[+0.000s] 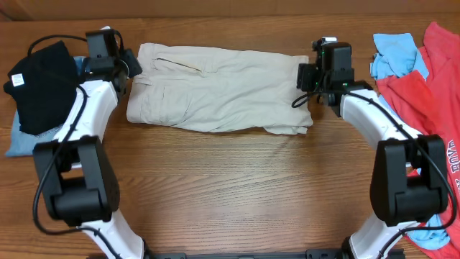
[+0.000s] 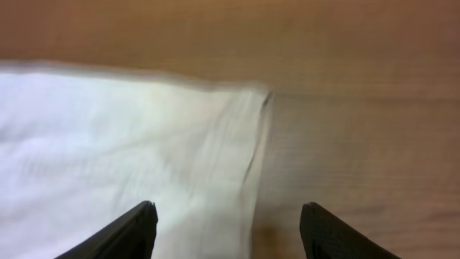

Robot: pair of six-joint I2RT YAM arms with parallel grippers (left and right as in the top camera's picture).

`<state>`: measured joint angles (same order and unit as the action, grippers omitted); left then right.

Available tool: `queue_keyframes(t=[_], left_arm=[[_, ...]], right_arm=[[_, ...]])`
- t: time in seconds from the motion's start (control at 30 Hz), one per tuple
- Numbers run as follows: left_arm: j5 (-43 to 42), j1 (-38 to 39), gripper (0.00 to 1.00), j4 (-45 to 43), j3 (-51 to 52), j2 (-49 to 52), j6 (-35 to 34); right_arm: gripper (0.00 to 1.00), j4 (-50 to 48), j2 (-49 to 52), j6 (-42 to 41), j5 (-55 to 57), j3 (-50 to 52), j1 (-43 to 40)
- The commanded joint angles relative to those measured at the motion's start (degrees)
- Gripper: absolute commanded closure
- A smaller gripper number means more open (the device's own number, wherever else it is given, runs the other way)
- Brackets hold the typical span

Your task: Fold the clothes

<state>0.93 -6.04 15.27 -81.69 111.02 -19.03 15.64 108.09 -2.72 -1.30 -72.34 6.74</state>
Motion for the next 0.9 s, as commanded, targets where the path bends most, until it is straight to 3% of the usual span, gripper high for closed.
queue_keyframes(t=[0.0,0.07,0.17,0.2,0.37,0.6,0.87], left_arm=[[-9.3,2.8,0.74,1.5,-1.4,-6.7,1.3],[-11.6,5.0,0.84,4.1,-1.4,-7.0,3.2],[-11.6,9.4,0.96,10.4,-1.4,-6.1,5.6],[-11.4,10.4,0.96,11.5,-1.3,-5.5,6.2],[-11.3,14.3,0.96,15.7,-1.3,-1.2,6.1],[-9.8,13.4,0.96,20.2,-1.3,5.3,5.3],[-3.4,9.4,0.96,26.6,-1.3,6.7,5.3]], right_arm=[[0.39,5.3,-4.2,-0.1,-18.4,-4.5,0.1],[0.48,7.5,-4.2,-1.5,-31.6,-4.6,0.2],[0.48,9.1,-3.8,-3.3,-43.8,-4.6,1.6],[0.48,9.4,-3.7,-3.3,-44.9,-4.6,2.3],[0.42,11.4,-1.1,-4.0,-45.2,-4.6,6.2],[0.41,11.6,9.0,-6.5,-43.6,-4.6,9.0],[0.48,21.8,13.5,-9.7,-29.3,-4.6,1.4]])
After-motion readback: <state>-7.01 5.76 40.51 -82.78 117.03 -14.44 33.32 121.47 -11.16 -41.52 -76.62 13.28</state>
